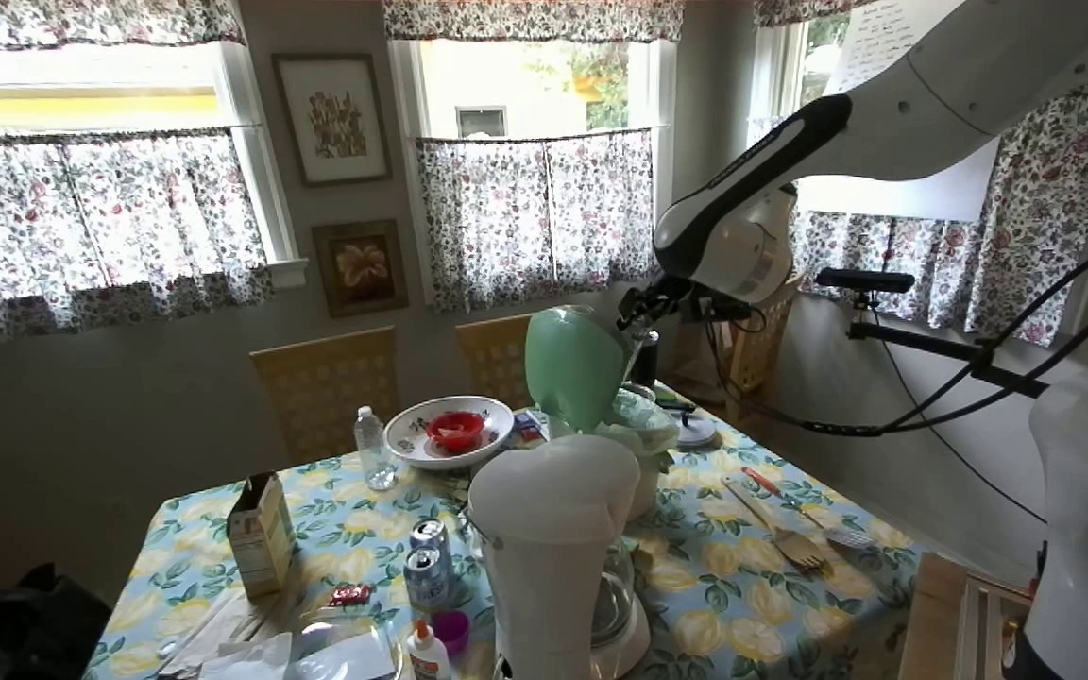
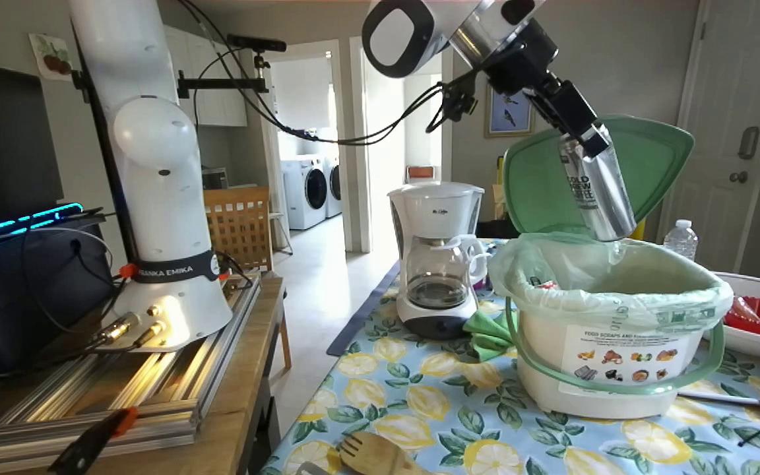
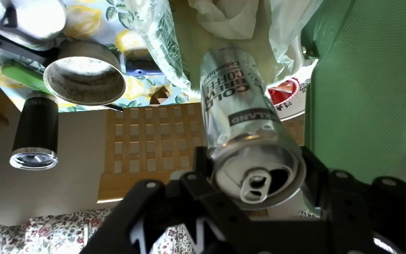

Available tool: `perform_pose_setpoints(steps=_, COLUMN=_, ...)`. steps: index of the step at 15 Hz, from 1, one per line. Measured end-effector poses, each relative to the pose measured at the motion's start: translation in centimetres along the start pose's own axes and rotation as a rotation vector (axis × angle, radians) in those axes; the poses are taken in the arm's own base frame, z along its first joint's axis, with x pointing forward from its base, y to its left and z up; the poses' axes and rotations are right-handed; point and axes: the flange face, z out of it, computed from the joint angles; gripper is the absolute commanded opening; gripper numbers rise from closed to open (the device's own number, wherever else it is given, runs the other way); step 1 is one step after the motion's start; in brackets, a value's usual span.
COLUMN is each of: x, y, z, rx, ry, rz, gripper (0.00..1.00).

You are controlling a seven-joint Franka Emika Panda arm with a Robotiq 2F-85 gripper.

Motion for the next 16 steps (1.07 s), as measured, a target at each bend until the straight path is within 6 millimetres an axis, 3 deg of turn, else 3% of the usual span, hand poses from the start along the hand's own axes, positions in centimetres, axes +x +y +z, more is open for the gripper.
perform_pose_setpoints(steps=3, x=-0.1, y=0.4, z=0.3, rx=0.016, ry=-0.009, rz=0.015, gripper=1.0)
perform_pose_setpoints(steps=10, x=-0.1, y=1.5, z=1.5, rx=0.028, ry=-0.027, rz=0.04, gripper=1.0)
perform_pose_setpoints(steps=16, x=-0.7, y=3.1, z=3.5, rx=-0.07, ry=-0.058, rz=0.042, gripper=1.0)
